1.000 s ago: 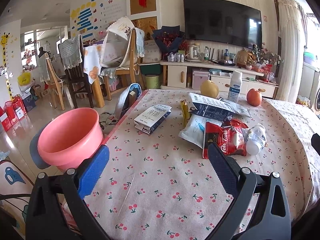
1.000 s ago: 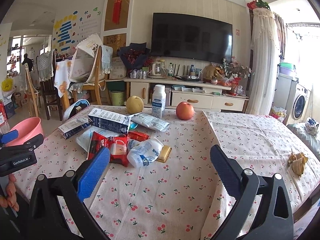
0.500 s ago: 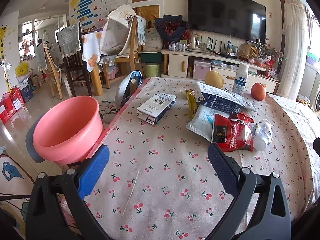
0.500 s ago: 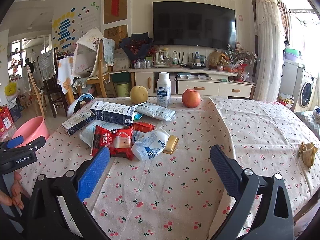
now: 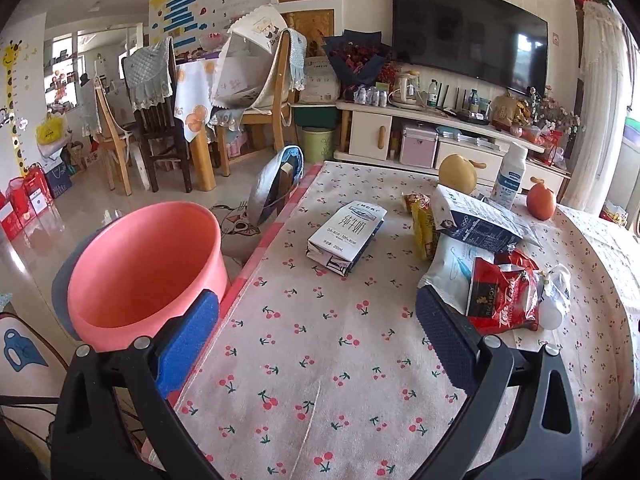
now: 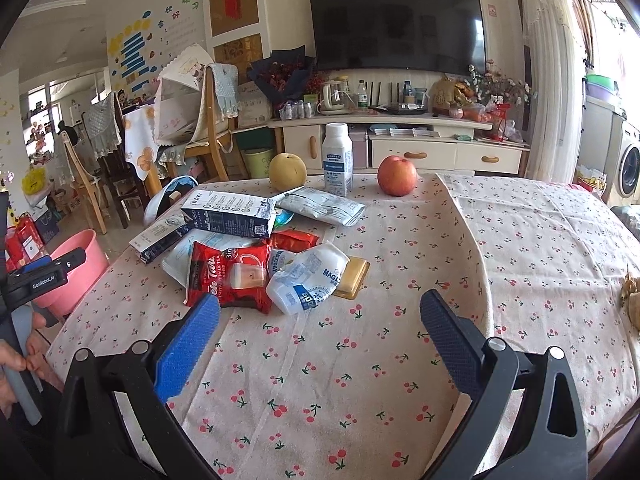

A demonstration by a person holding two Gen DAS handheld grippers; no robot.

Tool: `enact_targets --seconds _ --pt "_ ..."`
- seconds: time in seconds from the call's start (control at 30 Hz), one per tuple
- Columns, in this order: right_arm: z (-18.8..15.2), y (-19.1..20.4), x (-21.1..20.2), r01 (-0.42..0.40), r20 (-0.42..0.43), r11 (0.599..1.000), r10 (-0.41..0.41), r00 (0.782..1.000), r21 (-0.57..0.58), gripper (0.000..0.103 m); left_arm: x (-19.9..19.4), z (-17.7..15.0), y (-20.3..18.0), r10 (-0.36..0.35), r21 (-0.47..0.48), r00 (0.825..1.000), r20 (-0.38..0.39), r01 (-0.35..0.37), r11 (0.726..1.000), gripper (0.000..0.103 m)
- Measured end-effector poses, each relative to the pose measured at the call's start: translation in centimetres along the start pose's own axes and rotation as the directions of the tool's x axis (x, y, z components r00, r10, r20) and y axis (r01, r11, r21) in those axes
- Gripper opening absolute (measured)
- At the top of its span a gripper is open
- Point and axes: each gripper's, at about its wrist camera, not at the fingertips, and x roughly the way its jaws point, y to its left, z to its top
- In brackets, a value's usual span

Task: Collect trash
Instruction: 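Grasp the white milk carton with the left gripper while the right gripper grasps the white MAGIC wrapper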

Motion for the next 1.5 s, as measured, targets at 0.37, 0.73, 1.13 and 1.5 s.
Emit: enact_targets --seconds 0.37,0.73,1.13,1.5 --pt "0.7 -2.3 5.2 -0.059 -0.111 0.995 0.068 0.991 0.084 0.099 6.8 3.0 -2.6 -0.02 0.148 0.999 -0.039 0.025 0.989 0.096" --pt "1.3 -2.4 11.0 -0.164 -0.204 0.964 0.207 0.957 0.21 0.096 13.8 5.0 -3.1 -0.016 0.202 0.995 -0.103 0.037 0.979 0.081" --pt "1.6 -0.8 15.2 -0.151 -0.258 0.966 0.203 0.945 0.209 0.085 17.9 5.1 -3.8 -0.023 0.248 0.98 -0.196 0.072 0.966 0.076" --pt "1.8 0.5 15.9 -0.109 -0.258 0.988 0.134 0.957 0.108 0.085 18.0 4.4 -4.9 0.015 0.269 0.975 -0.221 0.046 0.962 0.055"
